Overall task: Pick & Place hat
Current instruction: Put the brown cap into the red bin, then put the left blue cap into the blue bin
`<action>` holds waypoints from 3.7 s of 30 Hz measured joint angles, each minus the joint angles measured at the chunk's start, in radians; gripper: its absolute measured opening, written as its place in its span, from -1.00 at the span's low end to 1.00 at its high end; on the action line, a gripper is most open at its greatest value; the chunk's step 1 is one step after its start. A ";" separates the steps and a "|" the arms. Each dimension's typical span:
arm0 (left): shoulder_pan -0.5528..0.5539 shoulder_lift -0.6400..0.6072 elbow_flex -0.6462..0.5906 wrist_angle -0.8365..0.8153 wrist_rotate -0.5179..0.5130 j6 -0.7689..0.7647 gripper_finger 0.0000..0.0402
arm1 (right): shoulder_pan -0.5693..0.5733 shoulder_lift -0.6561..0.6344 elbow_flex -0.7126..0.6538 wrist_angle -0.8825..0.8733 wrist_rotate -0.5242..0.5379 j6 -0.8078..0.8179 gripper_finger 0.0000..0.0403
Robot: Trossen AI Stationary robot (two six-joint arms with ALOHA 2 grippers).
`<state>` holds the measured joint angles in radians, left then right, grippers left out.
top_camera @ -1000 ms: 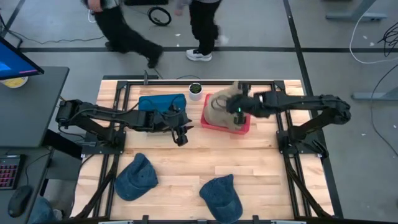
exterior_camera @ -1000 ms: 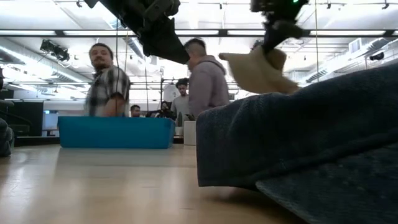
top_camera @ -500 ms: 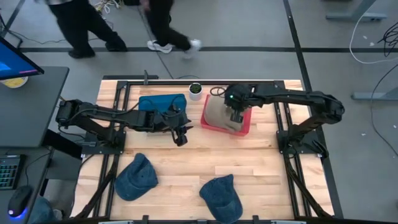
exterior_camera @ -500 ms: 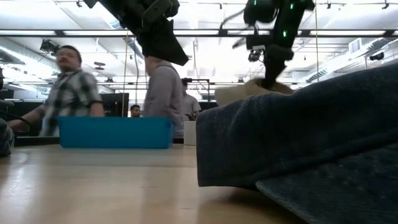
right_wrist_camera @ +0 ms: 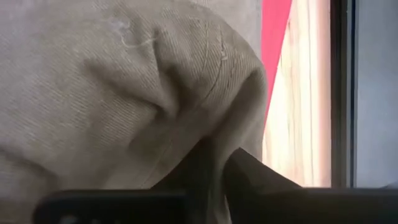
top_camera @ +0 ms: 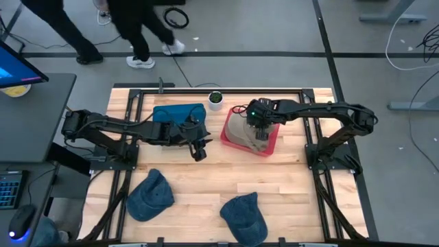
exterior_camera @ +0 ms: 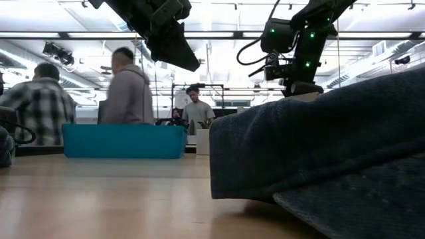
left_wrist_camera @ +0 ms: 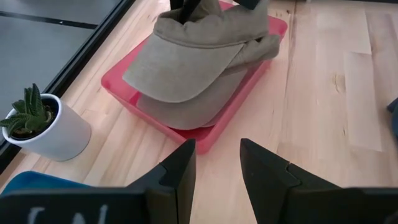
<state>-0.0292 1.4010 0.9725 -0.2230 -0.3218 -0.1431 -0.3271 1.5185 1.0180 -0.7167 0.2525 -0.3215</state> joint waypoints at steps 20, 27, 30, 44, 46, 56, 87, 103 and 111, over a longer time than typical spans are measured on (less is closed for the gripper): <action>0.000 0.000 0.000 0.002 0.000 -0.003 -0.36 | 0.152 -0.169 0.000 -0.167 0.132 0.107 0.01; 0.000 0.000 0.000 0.002 0.000 -0.003 -0.36 | 0.202 -0.232 0.000 0.093 0.126 0.058 -0.05; 0.000 0.000 0.000 0.002 0.000 -0.003 -0.36 | 0.188 -0.215 0.002 0.253 0.098 0.052 -0.12; 0.000 0.000 0.000 0.000 0.000 -0.002 -0.36 | 0.118 0.079 0.002 0.256 0.000 0.217 -0.93; 0.000 0.001 0.000 0.000 0.000 -0.002 -0.36 | 0.119 0.122 0.005 0.265 0.003 0.250 -0.96; 0.000 0.001 0.001 -0.030 0.000 -0.002 -0.36 | 0.135 0.214 0.007 0.284 0.004 0.410 -0.98; -0.144 -0.020 0.011 -0.338 0.366 -0.638 -0.36 | 0.336 -0.226 -0.002 0.143 -0.088 0.295 -0.96; -0.584 -0.020 0.003 -0.509 0.344 -0.883 -0.22 | 0.349 -0.154 0.000 0.173 -0.085 0.174 -0.96; -0.671 -0.020 0.002 -0.660 0.344 -0.953 0.11 | 0.349 -0.151 0.000 0.234 -0.085 0.145 -0.96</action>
<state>-0.7000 1.3811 0.9745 -0.8830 0.0221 -1.0958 0.0216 1.3678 1.0180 -0.4832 0.1673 -0.1767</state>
